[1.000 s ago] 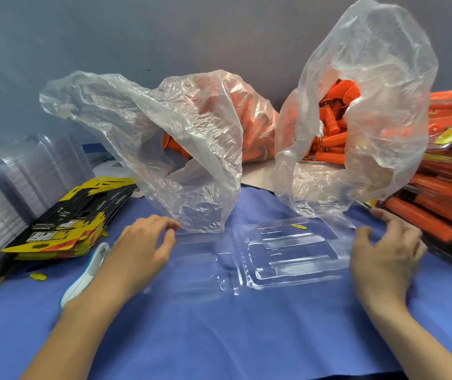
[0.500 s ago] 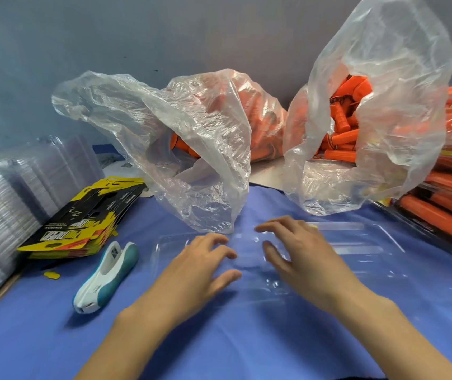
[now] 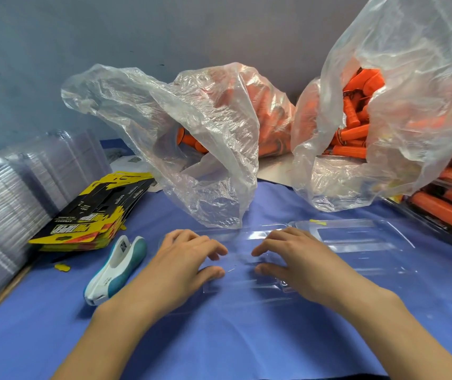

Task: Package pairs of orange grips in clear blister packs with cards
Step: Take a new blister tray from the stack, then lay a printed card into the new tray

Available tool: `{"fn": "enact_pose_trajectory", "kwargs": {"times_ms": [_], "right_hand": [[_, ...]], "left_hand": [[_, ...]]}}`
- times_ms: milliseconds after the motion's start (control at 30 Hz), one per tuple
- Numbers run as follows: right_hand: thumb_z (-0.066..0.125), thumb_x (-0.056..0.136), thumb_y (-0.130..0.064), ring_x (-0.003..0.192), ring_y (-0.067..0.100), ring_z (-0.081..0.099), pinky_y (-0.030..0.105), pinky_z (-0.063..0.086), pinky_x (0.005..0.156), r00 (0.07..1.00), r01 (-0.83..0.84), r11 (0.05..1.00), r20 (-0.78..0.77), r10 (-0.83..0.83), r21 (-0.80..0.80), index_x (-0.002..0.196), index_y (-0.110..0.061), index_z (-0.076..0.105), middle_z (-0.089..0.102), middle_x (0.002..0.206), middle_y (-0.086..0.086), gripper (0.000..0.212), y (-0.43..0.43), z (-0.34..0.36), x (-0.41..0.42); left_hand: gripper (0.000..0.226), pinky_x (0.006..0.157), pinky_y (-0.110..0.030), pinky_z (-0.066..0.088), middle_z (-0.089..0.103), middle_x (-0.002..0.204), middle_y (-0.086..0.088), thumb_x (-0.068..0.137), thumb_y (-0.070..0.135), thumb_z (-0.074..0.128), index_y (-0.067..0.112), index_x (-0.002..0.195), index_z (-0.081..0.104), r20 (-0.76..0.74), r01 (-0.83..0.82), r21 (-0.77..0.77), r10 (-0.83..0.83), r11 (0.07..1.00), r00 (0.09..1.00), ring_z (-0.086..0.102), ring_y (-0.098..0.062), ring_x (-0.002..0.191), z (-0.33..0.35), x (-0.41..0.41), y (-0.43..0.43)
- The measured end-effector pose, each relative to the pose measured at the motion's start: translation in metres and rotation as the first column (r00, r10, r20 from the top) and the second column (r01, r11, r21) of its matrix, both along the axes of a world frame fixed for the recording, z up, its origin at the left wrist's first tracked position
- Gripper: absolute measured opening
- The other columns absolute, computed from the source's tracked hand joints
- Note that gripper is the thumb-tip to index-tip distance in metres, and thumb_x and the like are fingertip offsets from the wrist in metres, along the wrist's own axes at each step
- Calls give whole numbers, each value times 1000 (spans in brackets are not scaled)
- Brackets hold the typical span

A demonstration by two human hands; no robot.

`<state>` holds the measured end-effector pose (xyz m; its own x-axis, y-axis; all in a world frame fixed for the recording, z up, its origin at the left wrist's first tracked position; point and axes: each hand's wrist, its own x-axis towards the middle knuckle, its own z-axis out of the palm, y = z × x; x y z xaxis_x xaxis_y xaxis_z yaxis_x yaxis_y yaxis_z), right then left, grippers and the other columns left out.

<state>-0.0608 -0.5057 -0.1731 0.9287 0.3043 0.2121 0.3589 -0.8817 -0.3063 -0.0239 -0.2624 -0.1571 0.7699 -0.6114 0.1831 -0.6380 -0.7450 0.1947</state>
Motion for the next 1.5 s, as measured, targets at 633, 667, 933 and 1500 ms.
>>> {"fn": "enact_pose_trajectory", "kwargs": {"times_ms": [633,667,933,1500], "right_hand": [[57,96,-43,119,4,38,11,21,92,998,-56,998,-28,56,-3,123,-40,59,55,120,-27,27,-1,1,1],[58,96,-43,120,4,39,13,23,94,998,-54,999,-27,54,4,122,-40,59,55,120,-27,27,-1,1,1],[55,97,-44,124,5,41,19,24,105,998,-42,999,-42,43,11,121,-41,59,55,120,-26,25,-2,2,1],[55,97,-45,120,0,37,13,26,98,995,-49,999,-82,51,15,123,-41,57,52,119,-29,26,-6,7,-1]], "left_hand": [[39,114,-30,16,38,103,23,94,35,46,37,133,43,-183,-138,-7,134,990,974,28,-2,110,-5,-10,8],[40,112,-28,17,39,104,21,93,35,46,36,133,43,-184,-141,-10,136,990,973,29,-3,110,-5,-11,7],[45,118,-33,16,47,95,20,90,36,45,35,136,44,-138,-183,-11,180,983,974,34,-2,108,2,-13,2],[31,94,-17,34,56,105,17,97,43,49,30,125,55,-5,-51,-271,52,961,999,46,0,106,4,-6,19]]}}
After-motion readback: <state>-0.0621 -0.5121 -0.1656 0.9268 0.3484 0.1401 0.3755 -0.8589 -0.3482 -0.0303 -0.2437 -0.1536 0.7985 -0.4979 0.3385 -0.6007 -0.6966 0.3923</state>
